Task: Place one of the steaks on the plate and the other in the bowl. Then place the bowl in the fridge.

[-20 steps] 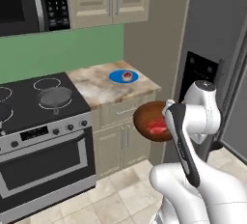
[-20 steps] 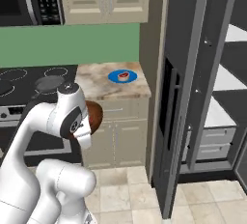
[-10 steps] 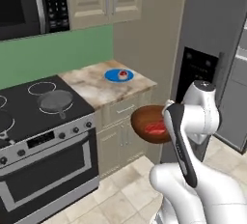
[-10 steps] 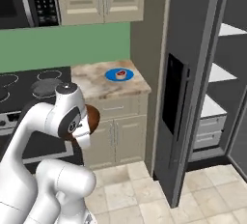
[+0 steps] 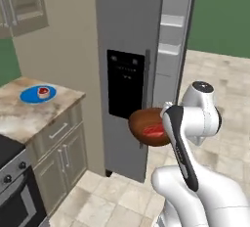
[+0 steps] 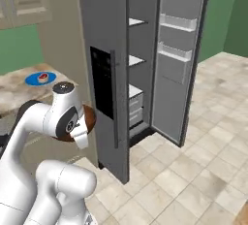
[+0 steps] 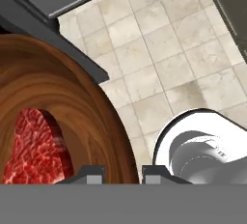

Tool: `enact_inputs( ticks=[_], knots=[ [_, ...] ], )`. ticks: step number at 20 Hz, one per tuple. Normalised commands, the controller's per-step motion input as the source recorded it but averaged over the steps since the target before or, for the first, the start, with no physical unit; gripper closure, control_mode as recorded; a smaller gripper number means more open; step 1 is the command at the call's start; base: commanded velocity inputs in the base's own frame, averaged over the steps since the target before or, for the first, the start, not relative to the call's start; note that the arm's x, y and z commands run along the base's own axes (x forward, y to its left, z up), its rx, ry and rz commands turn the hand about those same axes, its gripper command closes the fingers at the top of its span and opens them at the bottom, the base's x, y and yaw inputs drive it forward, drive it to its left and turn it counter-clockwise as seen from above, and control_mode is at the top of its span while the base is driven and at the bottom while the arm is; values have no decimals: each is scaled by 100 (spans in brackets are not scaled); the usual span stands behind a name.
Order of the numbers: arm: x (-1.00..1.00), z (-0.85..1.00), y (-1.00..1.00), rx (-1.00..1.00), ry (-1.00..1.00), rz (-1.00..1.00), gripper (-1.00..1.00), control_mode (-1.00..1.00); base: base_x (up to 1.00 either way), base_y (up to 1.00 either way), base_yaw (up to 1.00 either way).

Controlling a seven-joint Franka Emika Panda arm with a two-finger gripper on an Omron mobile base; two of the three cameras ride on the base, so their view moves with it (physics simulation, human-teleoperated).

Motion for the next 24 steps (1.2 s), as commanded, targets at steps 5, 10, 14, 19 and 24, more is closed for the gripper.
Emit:
enact_inputs(
  ticks=[5,10,14,19,24],
  knots=[
    [0,0,0,0,0,0,100,100,13,0,-80],
    [0,0,0,0,0,0,100,100,35,3,-71],
    [0,0,0,0,0,0,100,100,32,54,-32],
    [0,0,0,0,0,0,100,100,54,13,-8],
    [0,0,0,0,0,0,100,100,56,-35,0]
  ],
)
